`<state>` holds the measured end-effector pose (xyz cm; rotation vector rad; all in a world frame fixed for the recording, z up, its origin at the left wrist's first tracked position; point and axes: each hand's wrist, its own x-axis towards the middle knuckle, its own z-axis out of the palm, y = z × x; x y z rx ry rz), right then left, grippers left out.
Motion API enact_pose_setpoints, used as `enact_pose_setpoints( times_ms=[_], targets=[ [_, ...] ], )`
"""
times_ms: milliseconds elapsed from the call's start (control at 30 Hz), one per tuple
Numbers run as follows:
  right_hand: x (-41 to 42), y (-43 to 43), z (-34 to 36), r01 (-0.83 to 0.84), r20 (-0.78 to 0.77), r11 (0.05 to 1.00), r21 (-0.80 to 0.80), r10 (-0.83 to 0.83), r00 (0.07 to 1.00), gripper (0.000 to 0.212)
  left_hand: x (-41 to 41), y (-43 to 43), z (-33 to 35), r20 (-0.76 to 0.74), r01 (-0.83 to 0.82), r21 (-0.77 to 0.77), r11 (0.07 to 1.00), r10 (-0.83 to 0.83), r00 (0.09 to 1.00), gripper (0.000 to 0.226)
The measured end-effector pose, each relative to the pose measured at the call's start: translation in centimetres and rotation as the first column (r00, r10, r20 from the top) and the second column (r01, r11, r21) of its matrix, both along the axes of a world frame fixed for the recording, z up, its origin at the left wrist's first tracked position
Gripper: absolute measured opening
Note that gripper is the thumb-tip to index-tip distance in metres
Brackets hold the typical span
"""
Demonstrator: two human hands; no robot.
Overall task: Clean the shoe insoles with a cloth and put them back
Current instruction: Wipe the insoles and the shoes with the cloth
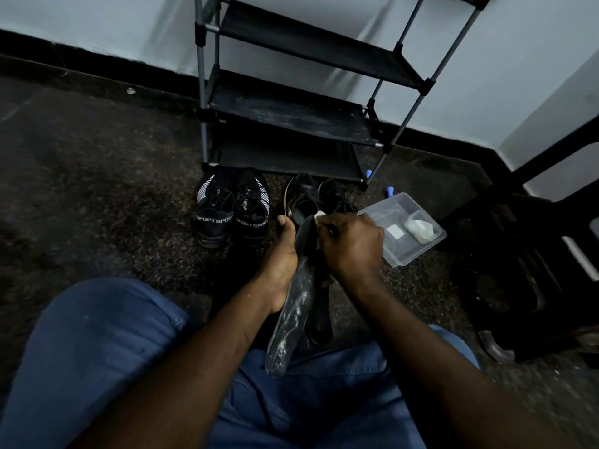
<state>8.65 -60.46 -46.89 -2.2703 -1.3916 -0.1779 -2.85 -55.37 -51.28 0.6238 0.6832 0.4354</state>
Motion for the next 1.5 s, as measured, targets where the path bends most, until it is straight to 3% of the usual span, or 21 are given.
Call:
enact_pose_setpoints(
  times_ms=[167, 400, 600, 700, 833, 933, 1067, 1200, 1333, 1500],
  targets=[
    [0.4, -1.8, -0.4, -0.099, 0.111, 0.991, -0.091, 0.109, 0.988, 0.016, 0.4, 0.3, -0.1, -0.031, -0.073, -0.007, 0.997, 0.073, 0.997, 0.098],
    [-1.0, -5.9, -2.1, -0.197, 0.128, 0.972, -0.131, 0.214, 0.968, 0.022, 0.3, 0.5, 0.2, -0.045, -0.053, -0.001, 0.999, 0.053, 0.998, 0.102],
    [-0.4, -4.3, -1.0, -0.053, 0.131, 0.996, -0.072, 0.063, 0.989, 0.022, 0.5, 0.0, -0.6, -0.096, -0.058, 0.043, 0.997, 0.062, 0.994, 0.098],
    [0.8, -2.3, -0.2, 0.03, 0.091, 0.998, -0.047, -0.026, 0.995, 0.024, 0.1, -0.9, 0.4, -0.077, -0.021, 0.026, 0.999, 0.023, 0.997, 0.078],
    [-0.5, -0.9, 0.1, -0.053, -0.031, 0.998, 0.022, 0.054, 0.998, 0.039, 0.0, -1.0, 0.6, -0.045, 0.004, 0.045, 0.999, -0.002, 0.999, 0.077],
    [-2.7, -2.1, -0.6, -0.104, -0.094, 0.991, 0.081, 0.112, 0.989, 0.023, 0.1, -1.1, 0.8, -0.112, -0.038, 0.091, 0.995, 0.048, 0.993, 0.071],
    [-4.2, -4.0, -1.5, -0.117, -0.213, 0.985, 0.128, 0.143, 0.966, 0.022, -0.1, -0.5, 1.3, -0.119, -0.032, 0.077, 0.996, 0.041, 0.992, 0.09],
    [-3.2, -3.5, -1.3, -0.104, -0.078, 0.991, 0.083, 0.111, 0.991, 0.02, 0.0, -0.6, 1.2, -0.18, -0.069, 0.104, 0.992, 0.087, 0.98, 0.083],
    [-0.4, -1.7, -0.3, -0.03, 0.046, 1.0, -0.001, 0.03, 0.998, 0.024, -0.1, -1.2, 1.5, -0.076, -0.018, 0.038, 0.999, 0.021, 0.997, 0.078],
    [0.1, -2.5, -0.6, -0.05, 0.143, 0.995, -0.082, 0.061, 0.988, 0.022, -0.3, -1.0, 1.9, -0.045, -0.032, 0.021, 0.999, 0.033, 0.998, 0.077]
  ],
)
